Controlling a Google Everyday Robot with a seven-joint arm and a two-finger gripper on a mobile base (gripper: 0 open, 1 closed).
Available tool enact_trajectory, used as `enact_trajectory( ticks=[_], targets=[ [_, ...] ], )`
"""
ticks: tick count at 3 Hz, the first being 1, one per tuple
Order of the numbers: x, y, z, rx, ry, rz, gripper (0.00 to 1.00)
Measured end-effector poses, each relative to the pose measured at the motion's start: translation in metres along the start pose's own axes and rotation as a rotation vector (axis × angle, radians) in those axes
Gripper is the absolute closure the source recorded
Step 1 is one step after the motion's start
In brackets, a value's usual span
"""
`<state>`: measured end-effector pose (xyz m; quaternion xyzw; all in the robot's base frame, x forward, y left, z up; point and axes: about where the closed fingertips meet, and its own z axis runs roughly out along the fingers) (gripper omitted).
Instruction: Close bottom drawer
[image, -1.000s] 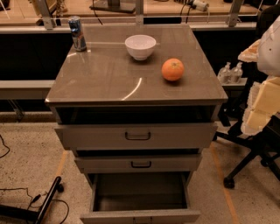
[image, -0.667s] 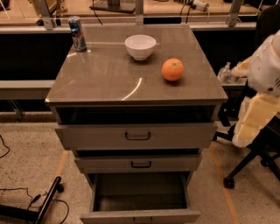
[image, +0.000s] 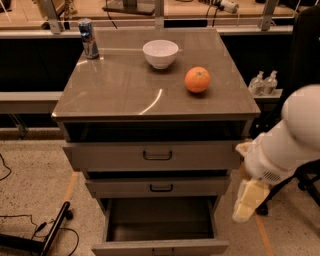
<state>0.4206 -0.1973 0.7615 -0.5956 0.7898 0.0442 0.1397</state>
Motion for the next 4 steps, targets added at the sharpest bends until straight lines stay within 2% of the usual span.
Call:
enact_trajectory(
  ticks=[1, 2, 3, 4],
  targets=[
    [0.008, 0.014, 0.043, -0.025, -0.005, 0.001, 0.00],
    [0.008, 0.013, 0.040, -0.019, -0.004, 0.001, 0.00],
    [0.005, 0.011, 0.058, -0.057, 0.000, -0.014, 0.00],
    [0.014, 0.000, 0.124, -0.124, 0.008, -0.019, 0.00]
  ],
)
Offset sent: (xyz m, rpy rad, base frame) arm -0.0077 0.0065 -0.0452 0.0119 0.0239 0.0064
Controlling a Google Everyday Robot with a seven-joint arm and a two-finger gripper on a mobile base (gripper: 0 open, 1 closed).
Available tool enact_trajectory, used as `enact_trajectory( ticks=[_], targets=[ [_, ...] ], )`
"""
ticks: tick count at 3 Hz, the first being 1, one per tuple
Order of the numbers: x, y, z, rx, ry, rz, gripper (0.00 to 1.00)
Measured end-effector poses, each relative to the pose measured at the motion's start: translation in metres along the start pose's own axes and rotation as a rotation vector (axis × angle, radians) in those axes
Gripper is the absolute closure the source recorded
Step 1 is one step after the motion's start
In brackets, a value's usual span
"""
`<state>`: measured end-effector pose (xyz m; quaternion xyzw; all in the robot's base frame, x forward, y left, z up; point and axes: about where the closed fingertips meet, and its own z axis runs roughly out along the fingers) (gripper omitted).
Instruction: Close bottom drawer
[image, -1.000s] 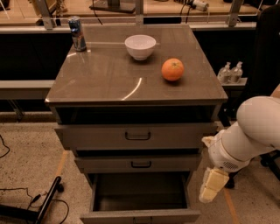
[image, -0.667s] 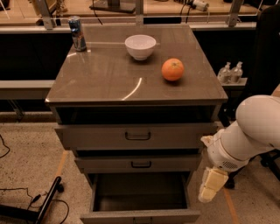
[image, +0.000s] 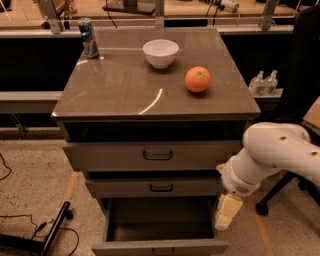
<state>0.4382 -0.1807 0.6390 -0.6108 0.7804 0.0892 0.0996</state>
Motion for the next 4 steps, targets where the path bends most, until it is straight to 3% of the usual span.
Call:
enact_trajectory(
  ticks=[1, 2, 3, 4],
  targets=[
    [0.030, -0.011, 0.084, -0.051, -0.016, 0.028, 0.00],
    [0.034, -0.003, 0.115, -0.099, -0.032, 0.045, 0.00],
    [0.034, -0.002, 0.115, -0.099, -0.032, 0.045, 0.00],
    [0.036, -0.005, 0.143, -0.136, -0.030, 0.031, 0.00]
  ],
)
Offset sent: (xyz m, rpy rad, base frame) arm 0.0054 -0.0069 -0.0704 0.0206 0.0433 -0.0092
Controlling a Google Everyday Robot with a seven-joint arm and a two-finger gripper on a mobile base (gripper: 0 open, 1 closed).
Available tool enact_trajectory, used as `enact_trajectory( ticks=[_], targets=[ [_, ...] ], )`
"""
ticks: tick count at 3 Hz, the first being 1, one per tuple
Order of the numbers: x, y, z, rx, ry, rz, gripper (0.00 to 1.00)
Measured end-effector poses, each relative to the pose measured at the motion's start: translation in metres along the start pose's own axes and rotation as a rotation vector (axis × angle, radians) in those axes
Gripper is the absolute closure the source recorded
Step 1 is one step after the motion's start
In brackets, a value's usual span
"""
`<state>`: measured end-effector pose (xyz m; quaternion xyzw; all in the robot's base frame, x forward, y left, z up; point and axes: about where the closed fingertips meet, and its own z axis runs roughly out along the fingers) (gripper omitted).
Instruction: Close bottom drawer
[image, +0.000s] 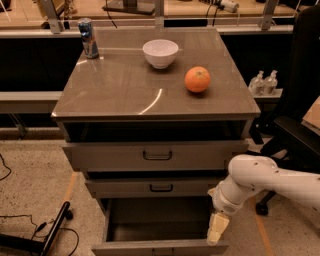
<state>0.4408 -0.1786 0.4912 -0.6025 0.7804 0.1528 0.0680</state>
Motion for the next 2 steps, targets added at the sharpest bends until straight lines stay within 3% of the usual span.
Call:
enact_trajectory(
  ticks=[2],
  targets=[
    [0.035, -0.015, 0.117, -0.070, -0.023, -0.043, 0.00]
  ],
)
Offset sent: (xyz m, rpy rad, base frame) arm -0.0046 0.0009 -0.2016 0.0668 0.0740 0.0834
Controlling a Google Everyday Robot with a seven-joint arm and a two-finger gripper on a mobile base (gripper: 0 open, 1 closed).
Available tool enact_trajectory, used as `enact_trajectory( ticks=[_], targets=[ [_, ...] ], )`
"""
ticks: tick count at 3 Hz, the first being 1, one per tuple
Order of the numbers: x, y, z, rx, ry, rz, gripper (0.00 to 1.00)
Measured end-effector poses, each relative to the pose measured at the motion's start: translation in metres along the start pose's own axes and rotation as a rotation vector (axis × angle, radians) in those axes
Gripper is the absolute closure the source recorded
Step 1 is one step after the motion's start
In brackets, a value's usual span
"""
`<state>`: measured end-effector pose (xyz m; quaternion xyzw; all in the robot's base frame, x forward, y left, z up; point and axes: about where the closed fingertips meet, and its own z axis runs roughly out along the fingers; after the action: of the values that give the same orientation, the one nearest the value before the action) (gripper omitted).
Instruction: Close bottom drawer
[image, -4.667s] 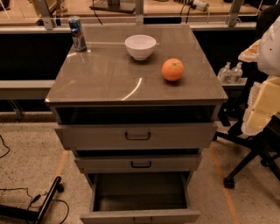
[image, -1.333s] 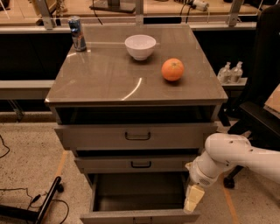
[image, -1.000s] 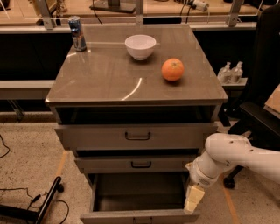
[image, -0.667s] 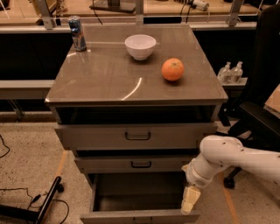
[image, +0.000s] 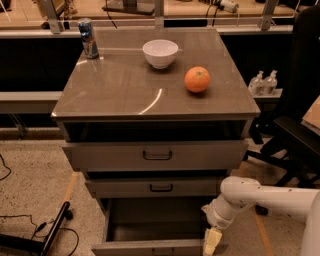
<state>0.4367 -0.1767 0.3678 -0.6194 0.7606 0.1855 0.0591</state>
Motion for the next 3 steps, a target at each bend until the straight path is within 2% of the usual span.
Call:
enact_trajectory(
  ticks=[2, 3],
  targets=[
    [0.042, -0.003, 0.084, -0.122, -0.071, 0.014, 0.00],
    [0.060, 0.004, 0.108, -0.183, -0.134, 0.026, 0.17]
  ],
)
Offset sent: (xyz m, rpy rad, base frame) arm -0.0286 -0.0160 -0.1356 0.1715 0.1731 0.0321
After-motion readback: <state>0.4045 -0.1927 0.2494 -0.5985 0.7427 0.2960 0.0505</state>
